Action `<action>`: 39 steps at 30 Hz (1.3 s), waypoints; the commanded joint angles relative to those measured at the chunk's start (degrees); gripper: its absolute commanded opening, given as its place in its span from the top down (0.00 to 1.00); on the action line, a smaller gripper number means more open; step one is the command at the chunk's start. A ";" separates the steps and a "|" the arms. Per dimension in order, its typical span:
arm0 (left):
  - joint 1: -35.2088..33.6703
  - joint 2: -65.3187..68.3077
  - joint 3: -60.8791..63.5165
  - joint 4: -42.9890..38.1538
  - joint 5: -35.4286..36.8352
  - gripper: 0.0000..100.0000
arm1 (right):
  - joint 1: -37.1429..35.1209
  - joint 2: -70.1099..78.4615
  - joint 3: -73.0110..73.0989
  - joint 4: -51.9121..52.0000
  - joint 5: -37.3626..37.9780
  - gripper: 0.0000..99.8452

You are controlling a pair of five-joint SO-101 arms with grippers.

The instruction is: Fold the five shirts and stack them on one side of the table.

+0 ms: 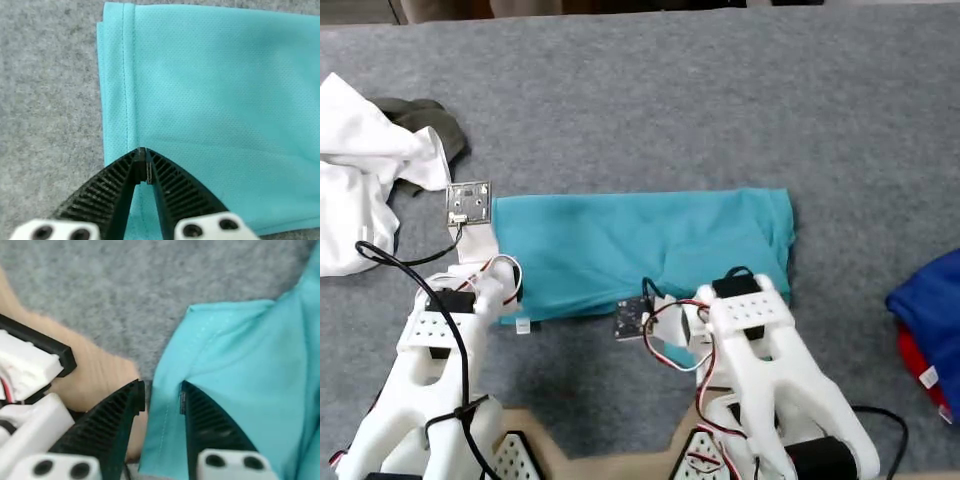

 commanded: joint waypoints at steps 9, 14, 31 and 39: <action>-0.09 -0.31 -2.64 0.53 0.09 0.98 | 5.93 0.04 2.33 -6.68 -0.88 0.84; -0.09 -0.31 -2.55 0.53 0.09 0.98 | 6.55 -0.31 2.15 -7.12 -0.88 0.84; -0.09 -0.22 -2.64 0.53 0.09 0.98 | 8.92 -0.40 -5.58 -1.93 -0.62 0.84; -0.09 -0.22 -2.64 0.53 0.09 0.98 | 6.99 0.04 -1.80 -5.19 0.09 0.84</action>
